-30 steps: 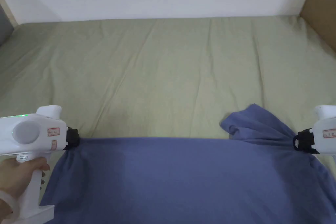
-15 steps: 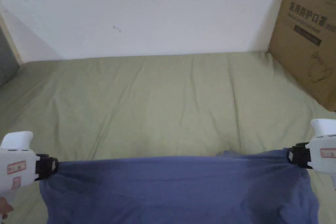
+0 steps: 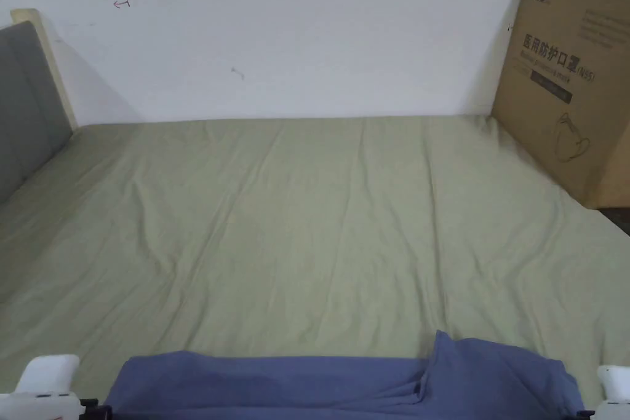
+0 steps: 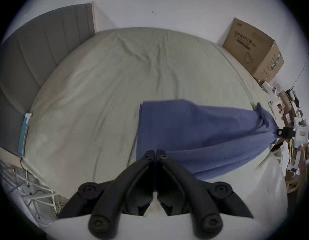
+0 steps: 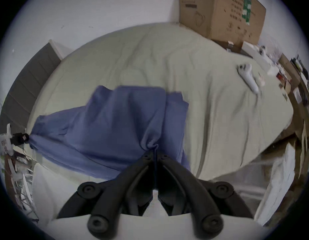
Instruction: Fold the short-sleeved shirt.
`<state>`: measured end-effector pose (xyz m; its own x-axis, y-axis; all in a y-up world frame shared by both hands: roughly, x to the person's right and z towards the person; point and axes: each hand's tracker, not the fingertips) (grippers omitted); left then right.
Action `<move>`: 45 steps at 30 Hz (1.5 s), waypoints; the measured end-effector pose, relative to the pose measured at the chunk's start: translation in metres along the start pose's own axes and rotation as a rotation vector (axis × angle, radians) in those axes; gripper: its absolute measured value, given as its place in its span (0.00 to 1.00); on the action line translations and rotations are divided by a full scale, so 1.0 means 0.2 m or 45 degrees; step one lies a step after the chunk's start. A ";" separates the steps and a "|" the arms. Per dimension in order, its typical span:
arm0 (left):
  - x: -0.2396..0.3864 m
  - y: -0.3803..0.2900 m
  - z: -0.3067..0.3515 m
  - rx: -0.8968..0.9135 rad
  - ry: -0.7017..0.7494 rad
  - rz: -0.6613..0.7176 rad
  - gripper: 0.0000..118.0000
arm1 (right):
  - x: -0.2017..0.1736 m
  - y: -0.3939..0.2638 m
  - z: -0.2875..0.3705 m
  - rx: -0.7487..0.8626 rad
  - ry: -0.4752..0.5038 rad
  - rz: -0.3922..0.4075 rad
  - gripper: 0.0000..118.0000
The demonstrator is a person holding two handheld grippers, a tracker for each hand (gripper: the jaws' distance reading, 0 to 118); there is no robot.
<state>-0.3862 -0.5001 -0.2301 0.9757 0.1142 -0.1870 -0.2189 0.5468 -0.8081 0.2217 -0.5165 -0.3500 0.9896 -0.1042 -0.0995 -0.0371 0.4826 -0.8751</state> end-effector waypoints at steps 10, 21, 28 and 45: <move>0.07 -0.02 0.24 0.144 -0.012 0.113 0.89 | -0.09 -0.04 0.19 0.229 0.021 -0.153 0.59; -0.04 -0.13 0.35 0.238 -0.200 0.368 0.00 | -0.66 0.00 0.18 0.300 0.202 -0.045 0.00; -0.26 -0.19 0.22 0.154 -0.373 0.657 0.70 | -0.89 0.01 0.06 0.248 0.201 0.005 0.00; -0.33 -0.24 -0.40 0.014 -0.665 1.134 0.04 | -1.02 0.07 0.02 0.192 0.221 -0.011 0.00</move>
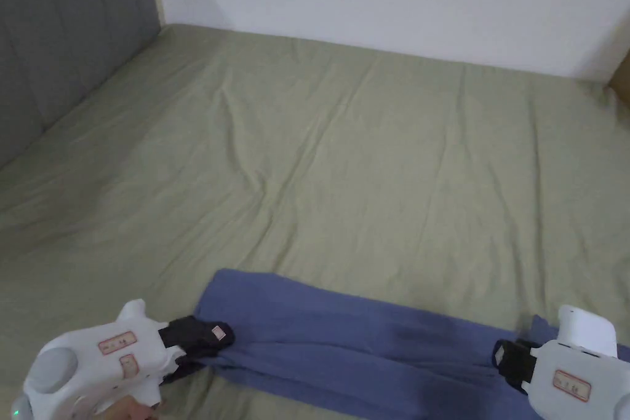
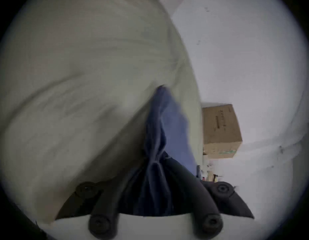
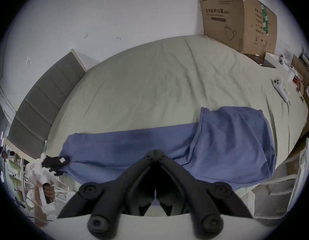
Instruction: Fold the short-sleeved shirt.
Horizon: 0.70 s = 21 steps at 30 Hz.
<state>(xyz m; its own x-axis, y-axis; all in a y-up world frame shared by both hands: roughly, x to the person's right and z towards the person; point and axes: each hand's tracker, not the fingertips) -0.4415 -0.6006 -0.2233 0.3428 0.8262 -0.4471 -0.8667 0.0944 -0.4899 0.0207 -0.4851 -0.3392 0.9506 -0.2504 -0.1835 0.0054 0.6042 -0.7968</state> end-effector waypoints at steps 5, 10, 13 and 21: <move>0.03 0.00 0.00 0.034 -0.014 -0.123 0.04 | 0.04 0.03 0.03 0.008 -0.003 -0.018 0.00; 0.06 0.03 0.16 0.039 -0.025 -0.120 0.04 | 0.07 0.06 0.03 0.019 -0.012 -0.043 0.00; 0.04 0.06 0.27 0.087 0.023 -0.158 0.04 | 0.08 0.05 0.03 0.022 0.002 -0.058 0.00; 0.18 0.06 0.47 0.220 0.129 -0.246 0.04 | 0.15 0.00 0.05 0.000 0.007 -0.063 0.00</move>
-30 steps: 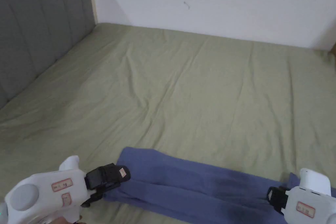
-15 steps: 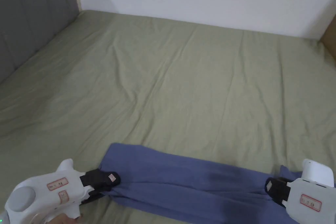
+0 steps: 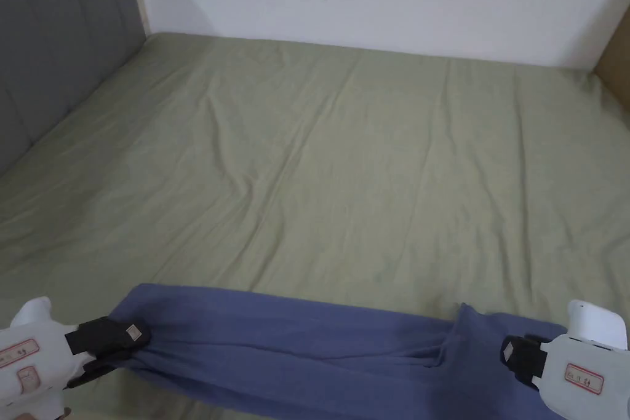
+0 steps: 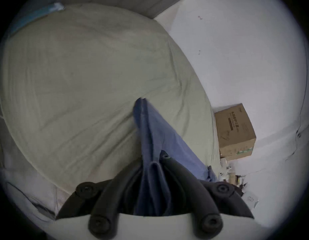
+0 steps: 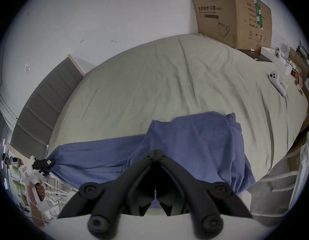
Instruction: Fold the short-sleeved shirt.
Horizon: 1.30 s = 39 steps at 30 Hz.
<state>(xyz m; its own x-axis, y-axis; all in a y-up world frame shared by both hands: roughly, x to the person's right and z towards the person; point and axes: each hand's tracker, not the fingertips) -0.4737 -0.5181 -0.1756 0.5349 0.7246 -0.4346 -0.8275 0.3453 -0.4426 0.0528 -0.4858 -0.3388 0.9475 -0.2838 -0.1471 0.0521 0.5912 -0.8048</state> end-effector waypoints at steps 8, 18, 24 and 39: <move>0.74 -0.19 -0.08 0.013 -0.097 -0.623 0.04 | 0.13 0.01 0.08 0.030 -0.016 -0.053 0.00; 1.16 -0.95 -0.59 -0.403 -0.241 -1.344 0.05 | 0.36 -0.01 0.13 0.052 -0.034 -0.192 0.00; 1.11 -1.10 -0.75 -0.513 -0.132 -1.275 0.78 | 0.48 -0.04 0.17 0.046 -0.073 -0.213 0.00; 0.96 -0.69 -0.71 -0.398 -0.118 -0.728 0.00 | 0.53 -0.07 0.17 0.050 -0.029 -0.270 0.00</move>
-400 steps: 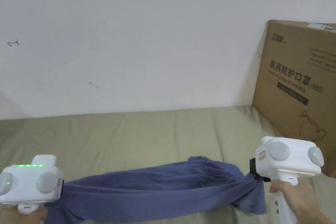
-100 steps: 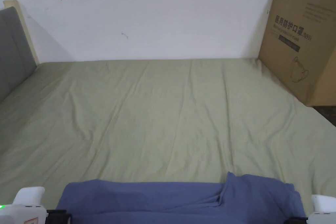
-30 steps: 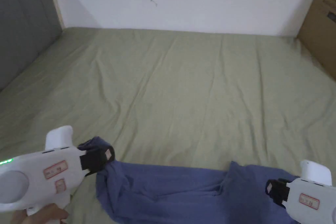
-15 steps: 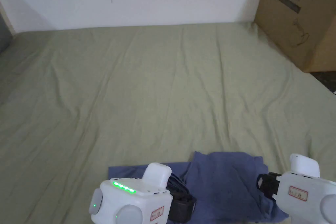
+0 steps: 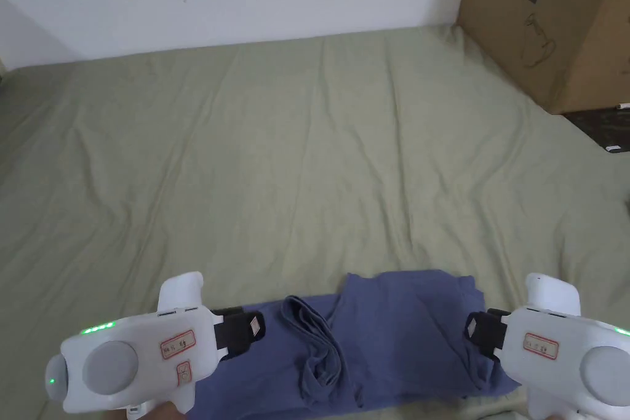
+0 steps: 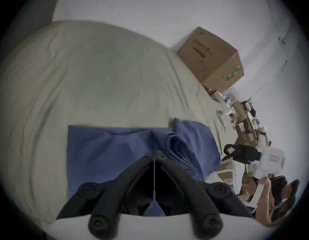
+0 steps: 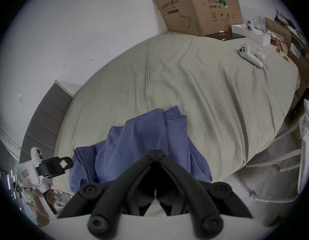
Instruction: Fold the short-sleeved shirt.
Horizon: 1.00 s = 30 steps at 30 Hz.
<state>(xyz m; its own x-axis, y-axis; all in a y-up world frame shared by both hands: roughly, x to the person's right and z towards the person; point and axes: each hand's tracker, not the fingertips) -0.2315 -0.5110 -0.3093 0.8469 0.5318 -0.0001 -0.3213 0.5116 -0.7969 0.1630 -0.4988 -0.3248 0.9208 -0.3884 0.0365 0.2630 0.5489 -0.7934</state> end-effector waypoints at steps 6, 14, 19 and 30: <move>0.09 -0.05 -0.23 -0.107 -0.062 0.015 0.00 | 0.01 0.01 -0.01 0.003 0.006 -0.011 0.00; 0.33 -0.11 -0.39 -0.201 -0.181 -0.152 0.00 | 0.05 0.02 0.01 0.005 -0.018 -0.009 0.00; 0.31 -0.20 -0.32 -0.222 -0.217 -0.136 0.00 | 0.08 0.02 0.03 0.011 -0.004 -0.043 0.00; 0.29 -0.31 -0.17 -0.245 -0.157 -0.221 0.00 | 0.04 -0.01 0.04 0.004 0.021 -0.004 0.00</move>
<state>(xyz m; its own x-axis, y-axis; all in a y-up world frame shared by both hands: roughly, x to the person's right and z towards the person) -0.1473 -0.5346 -0.2794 0.8206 0.5313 0.2104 -0.0796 0.4708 -0.8786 0.1720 -0.4974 -0.3180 0.9152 -0.4020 0.0288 0.2666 0.5503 -0.7913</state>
